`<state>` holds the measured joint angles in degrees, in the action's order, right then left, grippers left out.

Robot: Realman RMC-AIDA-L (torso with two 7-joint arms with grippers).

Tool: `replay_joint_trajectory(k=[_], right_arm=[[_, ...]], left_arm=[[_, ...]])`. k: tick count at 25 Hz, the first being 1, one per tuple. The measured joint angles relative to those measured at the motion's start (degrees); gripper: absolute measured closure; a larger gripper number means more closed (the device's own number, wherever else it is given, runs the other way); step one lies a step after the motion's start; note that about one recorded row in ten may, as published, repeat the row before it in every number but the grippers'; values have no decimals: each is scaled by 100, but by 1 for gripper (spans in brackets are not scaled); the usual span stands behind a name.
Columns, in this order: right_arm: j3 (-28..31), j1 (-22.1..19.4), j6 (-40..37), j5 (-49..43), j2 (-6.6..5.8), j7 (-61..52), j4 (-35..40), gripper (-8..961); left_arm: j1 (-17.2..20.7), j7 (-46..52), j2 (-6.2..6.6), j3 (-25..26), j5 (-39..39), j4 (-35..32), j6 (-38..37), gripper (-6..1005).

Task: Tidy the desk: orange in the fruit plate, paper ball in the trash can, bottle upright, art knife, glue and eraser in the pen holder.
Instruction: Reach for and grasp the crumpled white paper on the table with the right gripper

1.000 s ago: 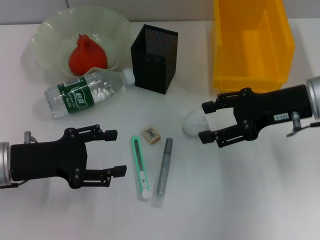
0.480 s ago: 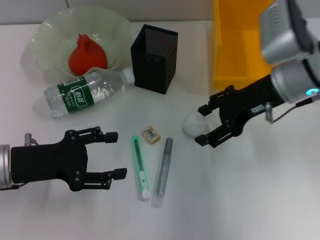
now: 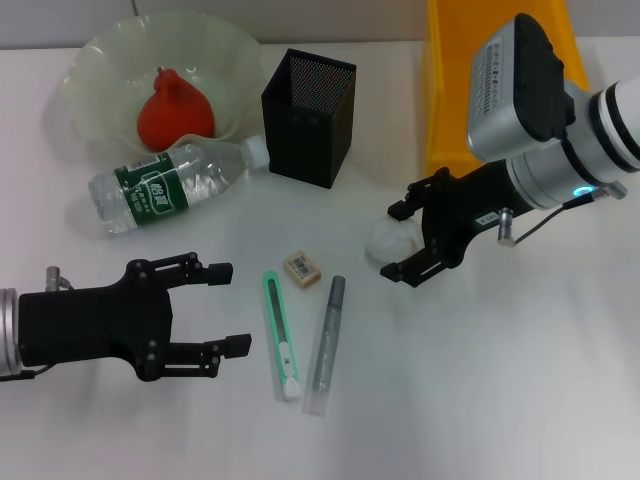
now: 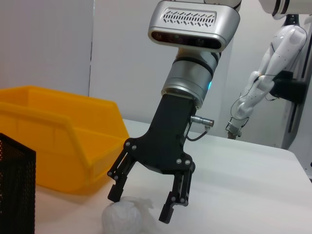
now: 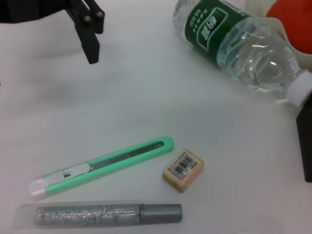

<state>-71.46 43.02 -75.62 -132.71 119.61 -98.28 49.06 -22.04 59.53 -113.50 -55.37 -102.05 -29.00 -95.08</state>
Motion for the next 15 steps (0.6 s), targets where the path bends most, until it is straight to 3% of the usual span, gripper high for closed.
replay_joint_trajectory(k=[15], right_arm=[[37,-3,-73,-33,-11,-116,309,122]], left_arm=[[-2,66,-1,0,1,0,-11,157]])
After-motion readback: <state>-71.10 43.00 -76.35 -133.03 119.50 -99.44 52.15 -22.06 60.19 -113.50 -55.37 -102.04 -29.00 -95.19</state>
